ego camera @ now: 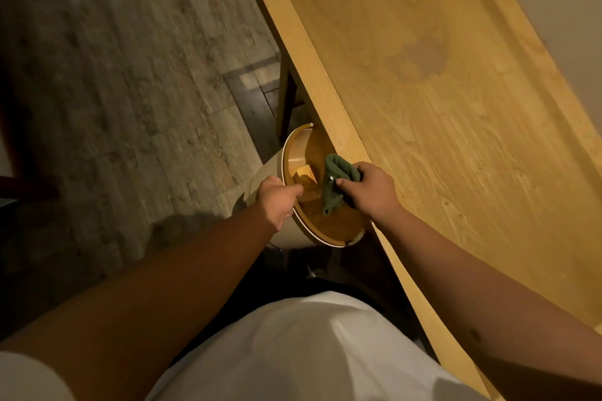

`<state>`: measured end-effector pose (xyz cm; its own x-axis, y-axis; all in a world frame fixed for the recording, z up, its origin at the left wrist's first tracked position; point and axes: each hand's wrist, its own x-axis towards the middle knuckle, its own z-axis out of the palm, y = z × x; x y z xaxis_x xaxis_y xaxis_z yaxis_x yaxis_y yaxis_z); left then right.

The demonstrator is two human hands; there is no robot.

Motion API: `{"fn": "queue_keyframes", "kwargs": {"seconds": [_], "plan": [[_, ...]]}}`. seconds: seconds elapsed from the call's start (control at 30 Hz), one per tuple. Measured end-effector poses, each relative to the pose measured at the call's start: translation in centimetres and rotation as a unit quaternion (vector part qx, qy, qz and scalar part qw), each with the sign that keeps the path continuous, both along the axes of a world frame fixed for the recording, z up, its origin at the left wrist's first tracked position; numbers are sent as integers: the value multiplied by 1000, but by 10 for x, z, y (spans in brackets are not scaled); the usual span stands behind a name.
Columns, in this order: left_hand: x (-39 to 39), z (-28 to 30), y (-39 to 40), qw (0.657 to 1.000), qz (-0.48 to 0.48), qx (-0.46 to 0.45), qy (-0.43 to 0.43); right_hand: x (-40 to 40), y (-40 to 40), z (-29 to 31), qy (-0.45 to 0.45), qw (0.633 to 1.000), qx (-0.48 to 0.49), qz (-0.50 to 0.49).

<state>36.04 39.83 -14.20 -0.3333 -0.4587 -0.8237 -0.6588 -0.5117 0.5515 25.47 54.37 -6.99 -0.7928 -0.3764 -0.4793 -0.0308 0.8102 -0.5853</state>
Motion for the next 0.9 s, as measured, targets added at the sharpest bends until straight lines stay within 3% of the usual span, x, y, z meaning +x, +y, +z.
{"fn": "queue_keyframes", "kwargs": {"seconds": [0.07,0.13,0.17,0.27,0.4,0.6,0.77,0.9], "plan": [[-7,0,-14,1000,-3,3,-1,-1,-5,3,65,998,-7,4],[-13,2,-27,1000,-11,8,-3,2,-10,1,143,987,-11,67],[-16,3,-33,1000,-14,13,-2,3,-16,-3,129,984,21,124],[-19,8,-46,999,-21,24,1,8,-35,-16,-41,959,167,224],[-23,7,-59,999,-39,27,-5,13,-42,-26,-24,993,73,93],[-45,8,-69,999,-40,-13,-29,-20,-37,-20,-67,998,-22,-4],[-65,12,-73,990,-89,-89,-69,-94,-26,5,-79,986,-128,-65],[-80,7,-69,994,-21,-65,-81,-188,-7,32,-36,981,-171,-90]]}}
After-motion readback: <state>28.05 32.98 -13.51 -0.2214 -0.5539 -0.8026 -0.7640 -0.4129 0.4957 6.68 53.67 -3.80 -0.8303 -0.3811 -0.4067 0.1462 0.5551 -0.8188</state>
